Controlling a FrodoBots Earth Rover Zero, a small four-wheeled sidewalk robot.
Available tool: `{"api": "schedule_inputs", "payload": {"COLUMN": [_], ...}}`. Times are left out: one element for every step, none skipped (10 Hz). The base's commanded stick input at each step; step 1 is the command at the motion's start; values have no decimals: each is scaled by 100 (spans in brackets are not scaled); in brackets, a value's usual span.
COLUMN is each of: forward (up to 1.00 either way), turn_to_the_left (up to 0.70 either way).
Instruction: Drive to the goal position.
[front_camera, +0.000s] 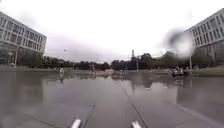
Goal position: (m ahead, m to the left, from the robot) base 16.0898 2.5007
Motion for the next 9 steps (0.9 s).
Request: {"api": "schedule_inputs", "payload": {"forward": [70,70,70,70,70,70,70,70,70], "turn_to_the_left": [0,0,0,0,0,0,0,0,0]}}
